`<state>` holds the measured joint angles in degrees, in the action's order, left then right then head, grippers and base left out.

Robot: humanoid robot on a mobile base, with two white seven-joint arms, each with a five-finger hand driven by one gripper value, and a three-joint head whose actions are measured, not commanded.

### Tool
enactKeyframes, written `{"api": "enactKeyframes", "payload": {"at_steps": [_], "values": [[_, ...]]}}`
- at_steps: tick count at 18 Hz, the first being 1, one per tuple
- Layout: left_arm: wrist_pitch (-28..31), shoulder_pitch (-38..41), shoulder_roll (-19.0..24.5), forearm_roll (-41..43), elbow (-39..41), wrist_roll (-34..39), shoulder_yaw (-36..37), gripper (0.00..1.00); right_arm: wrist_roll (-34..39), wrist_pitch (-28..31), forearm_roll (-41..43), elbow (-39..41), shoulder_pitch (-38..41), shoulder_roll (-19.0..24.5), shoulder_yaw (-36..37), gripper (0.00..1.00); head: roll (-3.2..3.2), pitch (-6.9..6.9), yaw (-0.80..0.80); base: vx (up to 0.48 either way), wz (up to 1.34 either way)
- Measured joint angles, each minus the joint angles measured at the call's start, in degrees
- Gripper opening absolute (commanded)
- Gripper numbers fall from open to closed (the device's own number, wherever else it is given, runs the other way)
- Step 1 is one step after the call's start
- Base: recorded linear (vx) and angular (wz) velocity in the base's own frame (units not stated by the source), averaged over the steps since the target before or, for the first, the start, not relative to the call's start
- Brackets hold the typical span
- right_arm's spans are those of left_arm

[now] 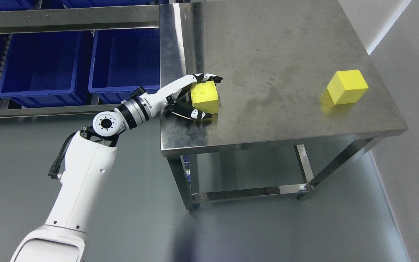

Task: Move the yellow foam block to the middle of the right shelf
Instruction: 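Close the left hand around the yellow foam cube and lift it, then raise the held cube with the left hand while turning toward the bin shelf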

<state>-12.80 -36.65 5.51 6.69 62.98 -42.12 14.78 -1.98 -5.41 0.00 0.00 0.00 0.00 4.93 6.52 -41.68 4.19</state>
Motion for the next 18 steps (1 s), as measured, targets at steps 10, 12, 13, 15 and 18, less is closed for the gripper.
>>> {"api": "enactKeyframes", "payload": {"at_steps": [10, 12, 13, 15, 18], "values": [[-5.1, -1.1, -3.3, -10.4, -0.5, 6.7, -7.8, 0.55, 0.0, 0.0, 0.0, 0.0, 0.0, 0.0, 0.0, 1.0, 0.0, 0.0, 0.0, -0.002, 0.03], [-5.5, -1.4, -3.8, -14.3, 0.5, 15.2, -10.2, 0.55, 0.0, 0.0, 0.0, 0.0, 0.0, 0.0, 0.0, 1.0, 0.0, 0.0, 0.0, 0.001, 0.15], [-5.6, -1.4, -4.0, -15.6, 1.0, 18.0, -11.4, 0.54, 0.0, 0.0, 0.0, 0.0, 0.0, 0.0, 0.0, 1.0, 0.0, 0.0, 0.0, 0.002, 0.19], [-5.7, -1.2, -4.3, -17.4, 2.0, 20.8, -13.5, 0.54, 0.0, 0.0, 0.0, 0.0, 0.0, 0.0, 0.0, 1.0, 0.0, 0.0, 0.0, 0.019, 0.31], [-3.7, -0.2, -4.6, -19.1, 4.1, 22.3, -16.5, 0.54, 0.0, 0.0, 0.0, 0.0, 0.0, 0.0, 0.0, 1.0, 0.0, 0.0, 0.0, 0.045, 0.51]]}}
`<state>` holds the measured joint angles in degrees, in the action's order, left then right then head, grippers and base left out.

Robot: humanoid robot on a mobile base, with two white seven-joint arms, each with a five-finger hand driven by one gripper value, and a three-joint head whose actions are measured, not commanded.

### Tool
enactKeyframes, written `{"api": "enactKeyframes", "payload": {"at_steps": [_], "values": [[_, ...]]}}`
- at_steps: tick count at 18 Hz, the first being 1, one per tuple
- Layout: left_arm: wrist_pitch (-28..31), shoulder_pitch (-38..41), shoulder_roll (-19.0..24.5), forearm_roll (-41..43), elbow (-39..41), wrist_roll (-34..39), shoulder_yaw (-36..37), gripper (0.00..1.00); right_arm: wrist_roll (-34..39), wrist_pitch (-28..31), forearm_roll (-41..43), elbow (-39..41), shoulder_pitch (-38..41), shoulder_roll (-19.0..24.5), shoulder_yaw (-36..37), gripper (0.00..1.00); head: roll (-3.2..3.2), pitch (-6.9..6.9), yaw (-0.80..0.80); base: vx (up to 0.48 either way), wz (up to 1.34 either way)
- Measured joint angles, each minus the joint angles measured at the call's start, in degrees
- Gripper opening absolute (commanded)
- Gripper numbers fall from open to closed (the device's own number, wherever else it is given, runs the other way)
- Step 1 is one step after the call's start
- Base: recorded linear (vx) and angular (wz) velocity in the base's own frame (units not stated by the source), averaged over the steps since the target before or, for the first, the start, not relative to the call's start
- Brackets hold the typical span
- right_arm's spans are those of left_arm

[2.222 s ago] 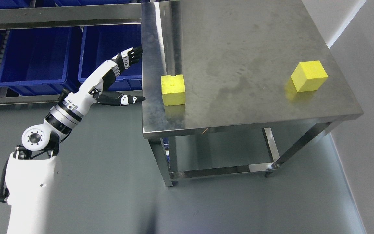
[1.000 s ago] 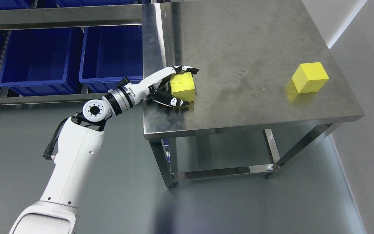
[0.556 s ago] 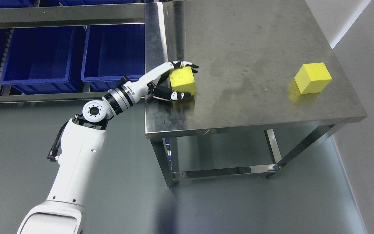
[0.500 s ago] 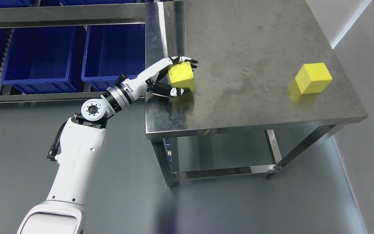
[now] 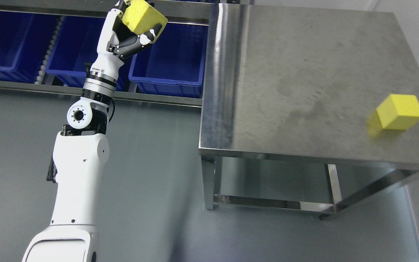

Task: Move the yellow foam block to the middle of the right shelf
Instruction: 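Raise the held cube with the left hand while turning toward the bin shelf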

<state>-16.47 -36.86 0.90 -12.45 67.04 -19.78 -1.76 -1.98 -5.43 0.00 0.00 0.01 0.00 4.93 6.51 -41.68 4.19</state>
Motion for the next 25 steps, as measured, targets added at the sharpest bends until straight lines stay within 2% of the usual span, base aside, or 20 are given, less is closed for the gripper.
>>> {"api": "enactKeyframes", "payload": {"at_steps": [10, 25], "values": [[5.0, 3.7, -0.5, -1.7, 7.5, 0.6, -6.2, 0.54, 0.0, 0.0, 0.0, 0.0, 0.0, 0.0, 0.0, 1.0, 0.0, 0.0, 0.0, 0.08, 1.0], [5.6, 4.7, -0.8, -2.0, 12.3, 0.6, -9.6, 0.54, 0.0, 0.0, 0.0, 0.0, 0.0, 0.0, 0.0, 1.0, 0.0, 0.0, 0.0, 0.132, 0.74]]}}
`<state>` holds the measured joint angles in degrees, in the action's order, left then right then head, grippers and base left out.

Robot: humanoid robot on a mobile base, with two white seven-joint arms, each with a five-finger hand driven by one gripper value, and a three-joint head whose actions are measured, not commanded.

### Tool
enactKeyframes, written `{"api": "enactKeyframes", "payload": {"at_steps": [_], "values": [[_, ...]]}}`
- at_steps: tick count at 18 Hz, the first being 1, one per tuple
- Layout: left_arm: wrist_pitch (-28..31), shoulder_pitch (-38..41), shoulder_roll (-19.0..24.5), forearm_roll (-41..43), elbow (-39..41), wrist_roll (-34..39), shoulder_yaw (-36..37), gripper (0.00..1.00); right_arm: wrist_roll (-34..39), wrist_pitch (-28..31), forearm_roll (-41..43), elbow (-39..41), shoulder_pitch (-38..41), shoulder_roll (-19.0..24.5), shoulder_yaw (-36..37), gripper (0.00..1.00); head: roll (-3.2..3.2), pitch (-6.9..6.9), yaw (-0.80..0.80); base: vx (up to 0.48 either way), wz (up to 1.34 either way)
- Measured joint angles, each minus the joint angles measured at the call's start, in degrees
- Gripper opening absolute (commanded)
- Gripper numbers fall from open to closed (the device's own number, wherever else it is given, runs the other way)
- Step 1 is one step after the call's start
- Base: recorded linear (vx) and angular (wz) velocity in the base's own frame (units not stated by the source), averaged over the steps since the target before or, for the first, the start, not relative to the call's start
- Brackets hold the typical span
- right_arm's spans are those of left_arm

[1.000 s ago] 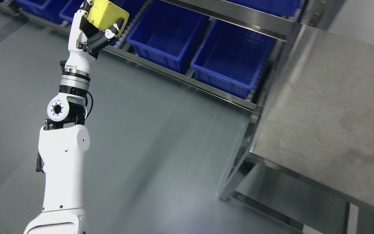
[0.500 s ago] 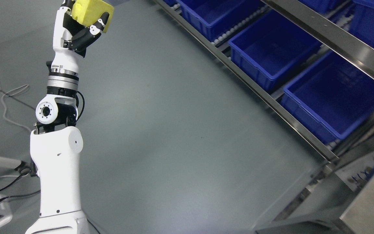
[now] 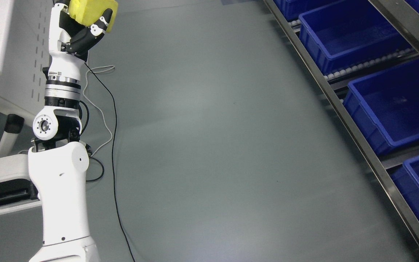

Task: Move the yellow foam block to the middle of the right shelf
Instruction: 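Raise the held cube with the left hand while turning toward the bin shelf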

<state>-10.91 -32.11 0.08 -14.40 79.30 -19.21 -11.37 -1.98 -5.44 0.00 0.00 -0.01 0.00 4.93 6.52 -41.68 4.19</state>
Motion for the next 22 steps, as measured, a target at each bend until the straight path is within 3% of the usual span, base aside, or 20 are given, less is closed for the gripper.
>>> {"api": "enactKeyframes", "payload": {"at_steps": [9, 22], "values": [[0.0, 2.4, 0.0, 0.0, 1.3, -0.9, 0.0, 0.54, 0.0, 0.0, 0.0, 0.0, 0.0, 0.0, 0.0, 1.0, 0.0, 0.0, 0.0, 0.253, 0.01], [0.2, 5.4, -0.1, 0.0, 3.1, -1.1, 0.7, 0.54, 0.0, 0.0, 0.0, 0.0, 0.0, 0.0, 0.0, 1.0, 0.0, 0.0, 0.0, 0.459, -0.32]]}}
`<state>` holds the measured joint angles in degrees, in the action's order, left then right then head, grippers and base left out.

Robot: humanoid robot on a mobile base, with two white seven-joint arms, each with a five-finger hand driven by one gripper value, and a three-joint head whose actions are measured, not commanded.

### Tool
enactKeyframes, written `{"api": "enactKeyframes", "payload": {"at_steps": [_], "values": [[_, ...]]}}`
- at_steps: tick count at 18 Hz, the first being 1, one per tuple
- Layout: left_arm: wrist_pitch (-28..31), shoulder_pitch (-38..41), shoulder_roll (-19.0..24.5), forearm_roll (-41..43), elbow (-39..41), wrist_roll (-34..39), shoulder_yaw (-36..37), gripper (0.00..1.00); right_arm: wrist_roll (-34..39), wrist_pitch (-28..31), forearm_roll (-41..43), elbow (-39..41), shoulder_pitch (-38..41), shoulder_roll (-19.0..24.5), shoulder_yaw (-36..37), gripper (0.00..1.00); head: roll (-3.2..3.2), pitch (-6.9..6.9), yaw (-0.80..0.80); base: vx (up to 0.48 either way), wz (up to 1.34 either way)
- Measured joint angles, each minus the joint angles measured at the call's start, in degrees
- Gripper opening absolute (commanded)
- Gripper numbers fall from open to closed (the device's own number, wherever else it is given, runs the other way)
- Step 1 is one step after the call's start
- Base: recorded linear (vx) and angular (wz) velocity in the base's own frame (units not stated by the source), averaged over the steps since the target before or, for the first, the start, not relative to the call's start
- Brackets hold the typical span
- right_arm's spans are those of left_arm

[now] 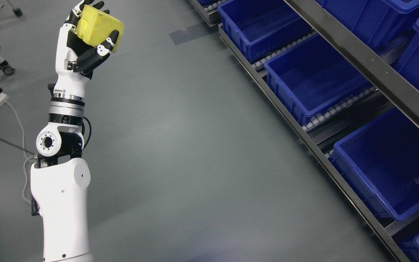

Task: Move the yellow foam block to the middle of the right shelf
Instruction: 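Raise the held cube with the left hand while turning toward the bin shelf, then extend the left hand over the middle-row blue bin and open it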

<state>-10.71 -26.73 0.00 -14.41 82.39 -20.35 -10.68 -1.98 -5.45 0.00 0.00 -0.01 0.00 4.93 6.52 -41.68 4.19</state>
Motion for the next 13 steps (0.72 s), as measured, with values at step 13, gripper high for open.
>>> {"api": "enactKeyframes", "payload": {"at_steps": [13], "values": [[-0.6, 1.3, 0.0, 0.0, 4.9, -1.1, 5.7, 0.54, 0.0, 0.0, 0.0, 0.0, 0.0, 0.0, 0.0, 1.0, 0.0, 0.0, 0.0, 0.447, -0.51]]}}
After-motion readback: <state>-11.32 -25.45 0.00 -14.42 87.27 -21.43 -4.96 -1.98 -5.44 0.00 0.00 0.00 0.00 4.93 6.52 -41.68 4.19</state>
